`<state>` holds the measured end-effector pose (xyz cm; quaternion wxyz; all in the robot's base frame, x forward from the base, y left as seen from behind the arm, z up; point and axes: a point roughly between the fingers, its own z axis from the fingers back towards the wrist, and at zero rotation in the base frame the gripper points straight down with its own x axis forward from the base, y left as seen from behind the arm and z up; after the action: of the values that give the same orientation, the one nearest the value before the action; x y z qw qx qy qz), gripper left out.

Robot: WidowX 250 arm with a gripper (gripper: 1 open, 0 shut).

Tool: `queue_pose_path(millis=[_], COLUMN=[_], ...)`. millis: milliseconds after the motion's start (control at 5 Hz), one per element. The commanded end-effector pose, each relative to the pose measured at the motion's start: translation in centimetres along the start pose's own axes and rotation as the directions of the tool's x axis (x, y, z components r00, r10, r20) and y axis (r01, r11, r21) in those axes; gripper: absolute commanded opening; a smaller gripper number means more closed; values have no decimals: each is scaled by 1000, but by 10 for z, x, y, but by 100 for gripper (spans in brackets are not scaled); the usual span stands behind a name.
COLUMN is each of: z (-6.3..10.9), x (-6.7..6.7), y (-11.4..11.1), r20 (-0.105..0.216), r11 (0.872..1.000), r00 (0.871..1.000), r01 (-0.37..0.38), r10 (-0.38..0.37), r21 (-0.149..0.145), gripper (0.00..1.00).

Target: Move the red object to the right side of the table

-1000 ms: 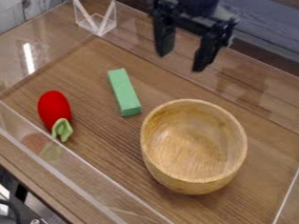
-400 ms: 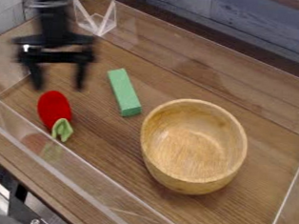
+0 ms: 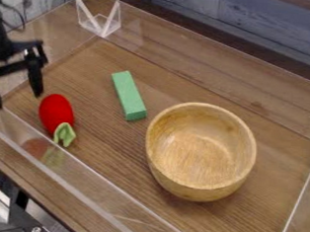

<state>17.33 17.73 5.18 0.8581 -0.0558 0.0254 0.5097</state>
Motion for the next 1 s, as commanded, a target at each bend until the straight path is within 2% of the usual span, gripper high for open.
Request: queue_pose_path(millis=[0, 800], z=[-9, -23], x=[3, -18], y=[-9, -27], r20=[36, 37], r11=[999, 997], r00=[999, 997], r01=[-27, -71], r10=[28, 72], r21=[-16, -17], gripper=[100, 100])
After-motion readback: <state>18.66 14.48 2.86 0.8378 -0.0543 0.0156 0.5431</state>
